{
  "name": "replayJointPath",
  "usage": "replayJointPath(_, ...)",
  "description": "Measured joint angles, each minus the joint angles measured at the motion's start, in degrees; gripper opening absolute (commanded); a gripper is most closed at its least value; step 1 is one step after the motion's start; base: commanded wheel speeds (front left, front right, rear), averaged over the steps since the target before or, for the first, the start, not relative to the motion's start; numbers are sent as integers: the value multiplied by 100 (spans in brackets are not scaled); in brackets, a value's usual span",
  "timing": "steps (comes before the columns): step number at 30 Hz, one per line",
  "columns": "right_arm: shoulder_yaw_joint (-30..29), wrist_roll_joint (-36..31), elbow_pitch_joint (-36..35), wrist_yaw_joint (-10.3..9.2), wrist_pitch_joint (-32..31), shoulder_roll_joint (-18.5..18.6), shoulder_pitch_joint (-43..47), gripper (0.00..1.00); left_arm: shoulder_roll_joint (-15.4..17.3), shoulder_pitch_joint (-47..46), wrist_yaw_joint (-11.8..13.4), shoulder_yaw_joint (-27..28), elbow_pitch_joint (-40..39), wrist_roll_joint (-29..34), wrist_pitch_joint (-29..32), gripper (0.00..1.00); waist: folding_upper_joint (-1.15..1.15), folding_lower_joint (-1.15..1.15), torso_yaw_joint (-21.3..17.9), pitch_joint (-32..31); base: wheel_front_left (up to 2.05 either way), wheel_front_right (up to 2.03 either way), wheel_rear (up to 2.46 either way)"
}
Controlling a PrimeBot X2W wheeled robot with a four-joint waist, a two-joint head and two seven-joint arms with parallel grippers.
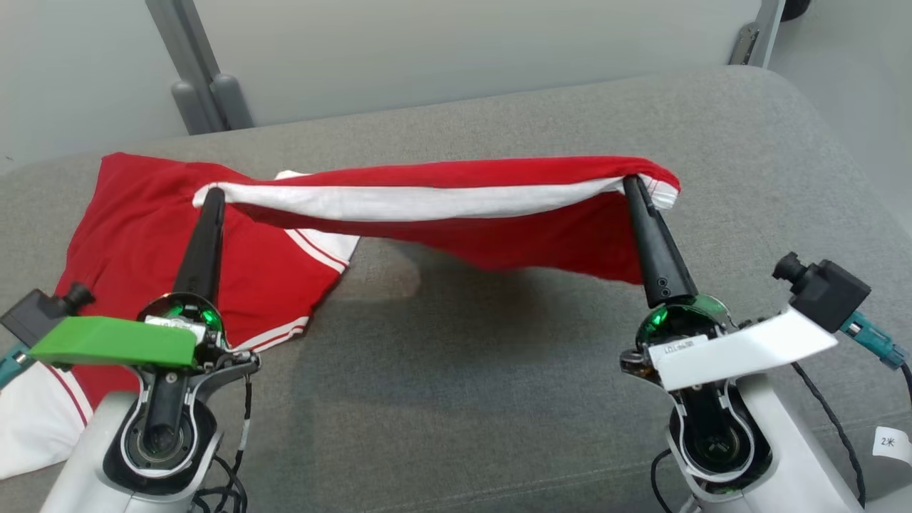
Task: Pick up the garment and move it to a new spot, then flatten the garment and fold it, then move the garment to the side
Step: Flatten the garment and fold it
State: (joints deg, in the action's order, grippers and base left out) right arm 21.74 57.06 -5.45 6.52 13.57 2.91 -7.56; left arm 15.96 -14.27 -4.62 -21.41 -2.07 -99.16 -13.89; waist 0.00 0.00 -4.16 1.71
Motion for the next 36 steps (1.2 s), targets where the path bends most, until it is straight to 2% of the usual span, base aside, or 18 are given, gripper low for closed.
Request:
replayJointPath(4, 96, 378, -809, 1, -116, 5, 124, 0, 46, 16, 19, 247, -701, 33, -34, 0, 0, 0, 30, -139, 0, 0, 0)
replayJointPath(5, 120, 557, -1165, 1, -196, 7, 241, 0, 145, 23, 151, 370, -1056, 77, -36, 0, 0, 0, 44, -175, 0, 0, 0)
replayJointPath(10, 116, 903, -1798, -7, -425, 7, 351, 0, 292, 26, 543, 714, -1894, 135, -54, 0, 0, 0, 58, -101, 0, 0, 0)
replayJointPath(14, 83, 1035, -1866, -385, -715, 27, 352, 0, 388, 10, 976, 873, -2310, 138, -53, 0, 0, 0, 74, 34, 0, 0, 0)
replayJointPath(17, 67, 1132, -1634, -747, -960, 30, 287, 0, 557, -68, 1167, 895, -2217, 115, -52, 0, 0, 0, 94, 194, 0, 0, 0)
replayJointPath(22, -54, 1270, -889, -1396, -1193, 22, -738, 0, 827, -856, 1177, 899, -1523, 126, 176, 0, 0, 0, 141, 530, 0, 0, 0)
replayJointPath(26, -231, 1352, -312, -1463, -1026, 25, -2100, 0, 868, -1725, 1176, 808, -918, 356, 283, 0, 0, 0, 180, 825, 0, 0, 0)
replayJointPath(29, -495, 1351, 250, -1460, -726, 3, -2973, 0, 846, -2243, 1171, 468, -413, 735, 355, 0, 0, 0, 206, 1027, 0, 0, 0)
replayJointPath(34, -404, 1444, 582, -1414, -444, 62, -3469, 0, 573, -2638, 1165, 253, -232, 1118, 219, 0, 0, 0, 268, 1292, 0, 0, 0)
replayJointPath(36, -215, 1448, 581, -1412, -443, 67, -3443, 0, 516, -2623, 1036, 286, -400, 1179, 137, 0, 0, 0, 285, 1393, 0, 0, 0)
